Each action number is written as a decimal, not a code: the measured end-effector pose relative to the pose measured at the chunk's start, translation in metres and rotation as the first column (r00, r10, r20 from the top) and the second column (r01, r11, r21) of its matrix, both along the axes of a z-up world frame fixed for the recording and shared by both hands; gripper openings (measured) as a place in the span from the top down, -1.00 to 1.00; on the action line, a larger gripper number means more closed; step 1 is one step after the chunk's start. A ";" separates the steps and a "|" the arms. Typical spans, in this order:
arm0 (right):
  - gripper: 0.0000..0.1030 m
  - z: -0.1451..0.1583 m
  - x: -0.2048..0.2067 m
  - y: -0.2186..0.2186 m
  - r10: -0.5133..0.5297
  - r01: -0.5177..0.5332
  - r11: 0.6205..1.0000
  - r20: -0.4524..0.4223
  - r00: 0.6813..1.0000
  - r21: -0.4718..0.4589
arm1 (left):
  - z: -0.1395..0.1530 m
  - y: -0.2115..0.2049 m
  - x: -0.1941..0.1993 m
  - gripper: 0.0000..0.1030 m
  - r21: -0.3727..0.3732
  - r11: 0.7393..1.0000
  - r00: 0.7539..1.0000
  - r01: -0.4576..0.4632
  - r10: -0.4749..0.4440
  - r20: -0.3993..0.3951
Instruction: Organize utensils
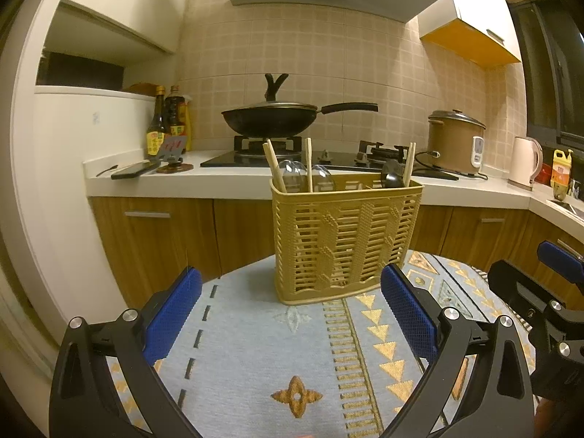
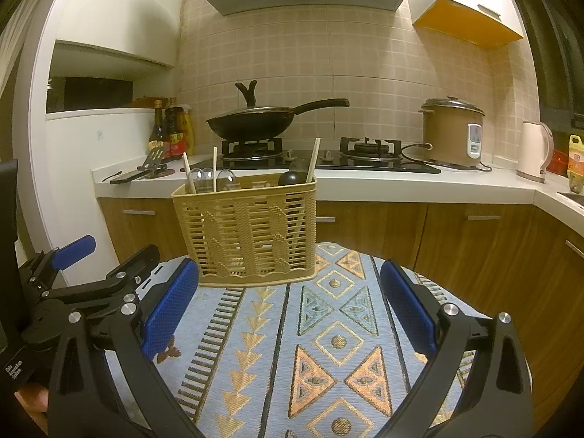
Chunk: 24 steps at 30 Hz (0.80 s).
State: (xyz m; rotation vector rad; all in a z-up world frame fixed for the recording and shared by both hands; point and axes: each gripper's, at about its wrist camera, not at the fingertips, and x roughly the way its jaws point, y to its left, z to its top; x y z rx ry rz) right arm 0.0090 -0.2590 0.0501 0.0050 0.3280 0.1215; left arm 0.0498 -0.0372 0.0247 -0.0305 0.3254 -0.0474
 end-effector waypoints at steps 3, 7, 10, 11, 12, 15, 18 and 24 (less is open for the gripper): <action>-0.85 0.000 0.000 0.000 0.000 0.000 1.000 0.000 1.000 0.000 | 0.000 0.000 0.000 -0.85 -0.001 1.000 1.000 0.000 0.000 -0.001; -0.85 0.000 0.000 0.001 -0.001 0.001 1.000 0.000 1.000 -0.001 | -0.001 -0.001 0.000 -0.85 -0.002 1.000 1.000 0.000 0.000 0.000; -0.85 0.000 0.000 0.001 0.001 -0.001 1.000 -0.001 1.000 0.000 | -0.001 -0.001 -0.001 -0.85 -0.001 1.000 1.000 0.001 -0.001 -0.001; -0.85 0.000 0.001 0.001 0.000 0.000 1.000 -0.001 1.000 -0.001 | -0.001 -0.001 0.000 -0.85 -0.001 1.000 1.000 0.002 -0.002 -0.002; -0.85 0.000 0.001 0.001 0.000 0.000 1.000 -0.001 1.000 -0.001 | -0.001 -0.001 0.000 -0.85 0.000 1.000 1.000 0.003 -0.003 -0.003; -0.85 -0.001 0.001 0.001 0.001 -0.001 1.000 -0.004 1.000 -0.002 | -0.001 -0.001 0.000 -0.85 0.003 1.000 1.000 0.004 -0.004 -0.003; -0.85 -0.001 0.000 0.001 0.002 -0.002 1.000 -0.003 1.000 -0.004 | -0.001 -0.001 0.000 -0.85 0.003 1.000 1.000 0.005 -0.005 -0.004; -0.85 -0.001 0.000 0.000 0.002 -0.002 1.000 -0.003 1.000 -0.003 | -0.001 -0.001 0.000 -0.85 0.000 1.000 1.000 0.003 -0.003 -0.003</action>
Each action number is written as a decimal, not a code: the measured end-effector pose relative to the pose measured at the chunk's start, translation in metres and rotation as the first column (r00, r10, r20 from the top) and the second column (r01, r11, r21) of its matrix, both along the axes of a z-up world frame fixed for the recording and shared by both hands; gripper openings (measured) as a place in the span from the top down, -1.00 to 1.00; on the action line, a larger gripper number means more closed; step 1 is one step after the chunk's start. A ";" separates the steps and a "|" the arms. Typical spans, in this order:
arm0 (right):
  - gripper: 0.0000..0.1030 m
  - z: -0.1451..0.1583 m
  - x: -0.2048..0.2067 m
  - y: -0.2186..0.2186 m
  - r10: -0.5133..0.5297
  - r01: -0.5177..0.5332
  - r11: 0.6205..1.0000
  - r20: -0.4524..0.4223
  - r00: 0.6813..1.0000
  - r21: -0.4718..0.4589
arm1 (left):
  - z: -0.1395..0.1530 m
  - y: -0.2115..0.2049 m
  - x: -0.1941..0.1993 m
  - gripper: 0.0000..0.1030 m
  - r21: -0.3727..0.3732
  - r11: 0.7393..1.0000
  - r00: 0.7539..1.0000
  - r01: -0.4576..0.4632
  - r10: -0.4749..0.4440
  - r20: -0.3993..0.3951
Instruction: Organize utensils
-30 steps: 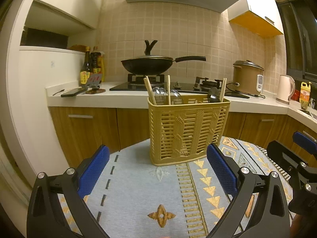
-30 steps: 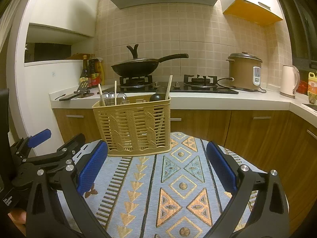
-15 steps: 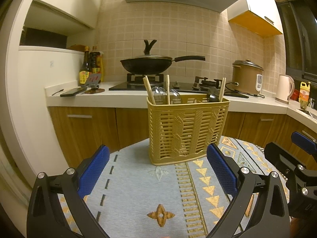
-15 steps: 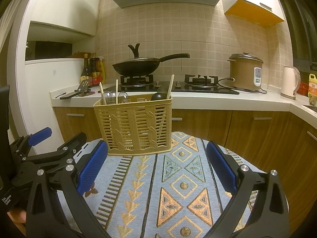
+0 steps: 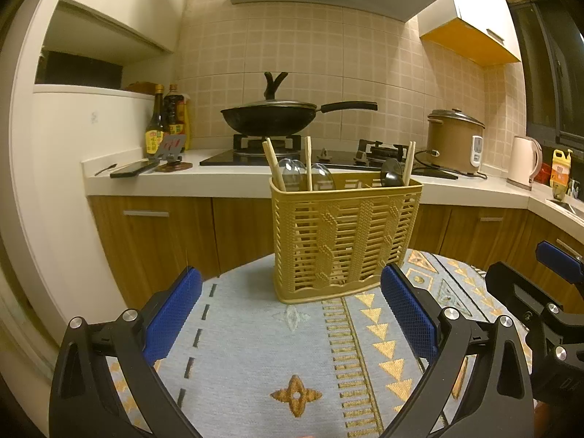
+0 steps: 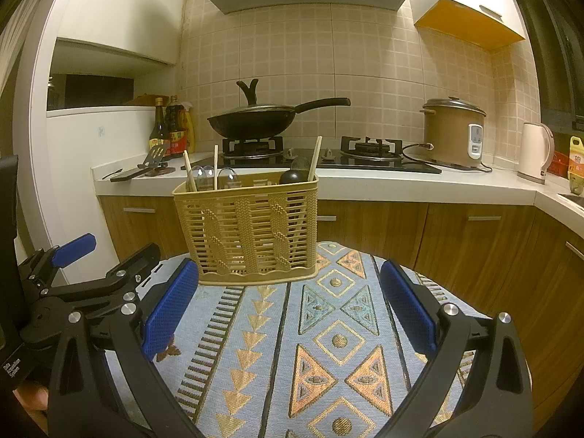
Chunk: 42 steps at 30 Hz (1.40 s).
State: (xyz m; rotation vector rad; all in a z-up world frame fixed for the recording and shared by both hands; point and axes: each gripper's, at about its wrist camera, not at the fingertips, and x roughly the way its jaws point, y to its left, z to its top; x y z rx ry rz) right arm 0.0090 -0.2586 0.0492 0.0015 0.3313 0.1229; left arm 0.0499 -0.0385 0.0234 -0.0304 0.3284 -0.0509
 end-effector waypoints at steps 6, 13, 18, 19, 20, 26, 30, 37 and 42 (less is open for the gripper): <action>-0.85 0.000 0.000 0.000 0.001 -0.001 1.000 0.000 1.000 0.000 | 0.000 0.000 0.000 -0.85 0.001 1.000 1.000 0.000 0.000 0.001; -0.85 0.000 0.000 0.000 0.001 -0.001 1.000 0.001 1.000 0.000 | -0.001 0.000 0.000 -0.85 0.001 1.000 1.000 -0.001 0.001 0.000; -0.85 0.000 0.000 -0.001 0.001 -0.001 1.000 0.001 1.000 0.000 | -0.001 0.000 0.000 -0.85 0.001 1.000 1.000 -0.001 0.001 0.000; -0.85 0.000 0.000 -0.001 0.002 -0.002 1.000 0.001 1.000 0.000 | -0.001 0.000 0.000 -0.85 0.001 1.000 1.000 -0.001 0.001 0.000; -0.85 0.000 0.000 -0.001 0.002 -0.002 1.000 0.000 1.000 0.000 | -0.001 0.000 0.000 -0.85 0.000 1.000 1.000 -0.001 0.001 0.001; -0.85 0.000 0.000 -0.001 0.001 -0.001 1.000 0.001 1.000 -0.001 | -0.001 0.000 0.000 -0.85 0.002 1.000 1.000 -0.001 0.001 0.003; -0.85 0.000 0.000 -0.001 0.000 0.000 1.000 0.001 1.000 -0.001 | -0.002 0.000 -0.001 -0.85 0.003 1.000 1.000 0.004 -0.004 0.013; -0.85 0.000 0.000 -0.001 0.002 -0.002 1.000 0.000 1.000 0.000 | -0.001 -0.001 -0.003 -0.85 0.002 1.000 1.000 0.004 -0.004 0.020; -0.85 0.000 0.000 -0.001 0.002 -0.002 1.000 0.000 1.000 -0.001 | 0.000 0.002 0.001 -0.85 -0.012 1.000 1.000 0.003 -0.003 0.000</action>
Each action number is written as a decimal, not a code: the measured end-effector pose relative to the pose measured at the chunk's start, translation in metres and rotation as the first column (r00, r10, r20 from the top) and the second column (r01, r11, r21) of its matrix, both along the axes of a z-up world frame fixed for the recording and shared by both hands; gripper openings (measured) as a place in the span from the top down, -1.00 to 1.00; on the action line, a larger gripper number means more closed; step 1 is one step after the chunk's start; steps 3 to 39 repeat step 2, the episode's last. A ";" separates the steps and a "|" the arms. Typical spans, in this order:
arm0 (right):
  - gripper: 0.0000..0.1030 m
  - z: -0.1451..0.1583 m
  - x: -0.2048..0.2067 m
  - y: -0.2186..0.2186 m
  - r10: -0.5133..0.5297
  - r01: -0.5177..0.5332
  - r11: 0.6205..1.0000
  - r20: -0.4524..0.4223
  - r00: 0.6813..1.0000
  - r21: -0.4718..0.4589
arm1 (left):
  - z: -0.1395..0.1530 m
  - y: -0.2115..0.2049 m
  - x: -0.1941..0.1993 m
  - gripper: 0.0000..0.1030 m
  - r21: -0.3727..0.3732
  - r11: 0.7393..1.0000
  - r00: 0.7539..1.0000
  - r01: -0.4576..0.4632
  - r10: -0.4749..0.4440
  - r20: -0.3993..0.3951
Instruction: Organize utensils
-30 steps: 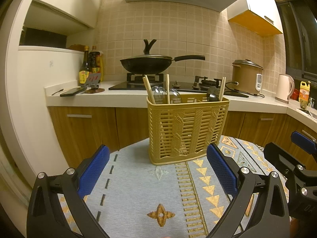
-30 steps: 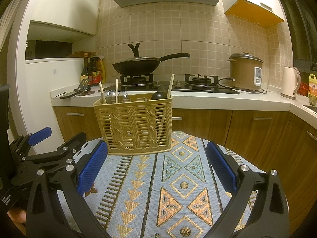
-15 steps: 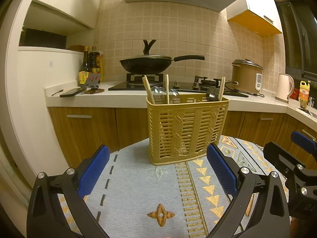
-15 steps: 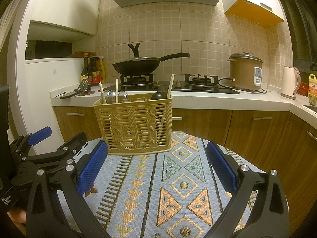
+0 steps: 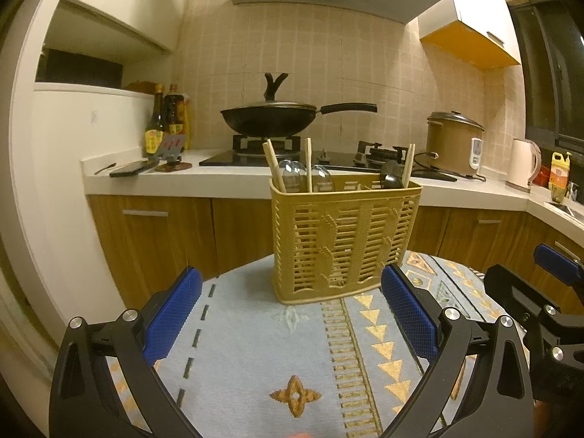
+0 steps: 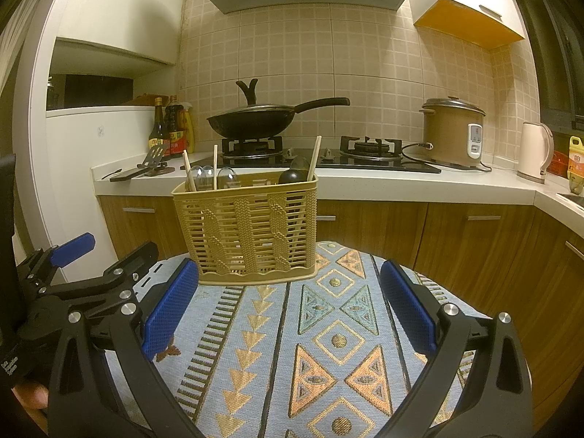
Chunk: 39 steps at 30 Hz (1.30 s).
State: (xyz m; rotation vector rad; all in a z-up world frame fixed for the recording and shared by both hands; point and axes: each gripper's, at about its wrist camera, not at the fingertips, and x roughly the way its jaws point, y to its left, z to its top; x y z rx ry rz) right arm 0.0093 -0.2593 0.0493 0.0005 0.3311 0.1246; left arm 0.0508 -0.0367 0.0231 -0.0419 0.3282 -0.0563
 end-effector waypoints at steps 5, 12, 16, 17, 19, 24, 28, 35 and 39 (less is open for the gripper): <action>-0.85 0.000 0.000 0.000 -0.001 0.001 1.000 0.000 1.000 -0.001 | 0.000 0.002 0.001 -0.85 -0.012 1.000 1.000 0.000 0.000 -0.002; -0.85 0.000 0.000 0.000 -0.001 0.001 1.000 0.000 1.000 -0.001 | 0.000 0.002 0.001 -0.85 -0.012 1.000 1.000 0.000 0.000 -0.002; -0.85 0.000 0.000 0.000 -0.001 0.001 1.000 0.000 1.000 -0.001 | 0.000 0.002 0.001 -0.85 -0.012 1.000 1.000 0.000 0.000 -0.002; -0.85 0.000 0.000 0.000 -0.001 0.001 1.000 0.000 1.000 -0.001 | 0.000 0.002 0.001 -0.85 -0.012 1.000 1.000 0.000 0.000 -0.002; -0.85 0.000 0.000 0.000 -0.001 0.001 1.000 0.000 1.000 -0.001 | 0.000 0.002 0.001 -0.85 -0.012 1.000 1.000 0.000 0.000 -0.002; -0.85 0.000 0.000 0.000 -0.001 0.001 1.000 0.000 1.000 -0.001 | 0.000 0.002 0.001 -0.85 -0.012 1.000 1.000 0.000 0.000 -0.002; -0.85 0.000 0.000 0.000 -0.001 0.001 1.000 0.000 1.000 -0.001 | 0.000 0.002 0.001 -0.85 -0.012 1.000 1.000 0.000 0.000 -0.002; -0.85 0.000 0.000 0.000 -0.001 0.001 1.000 0.000 1.000 -0.001 | 0.000 0.002 0.001 -0.85 -0.012 1.000 1.000 0.000 0.000 -0.002; -0.85 0.000 0.000 0.000 -0.001 0.001 1.000 0.000 1.000 -0.001 | 0.000 0.002 0.001 -0.85 -0.012 1.000 1.000 0.000 0.000 -0.002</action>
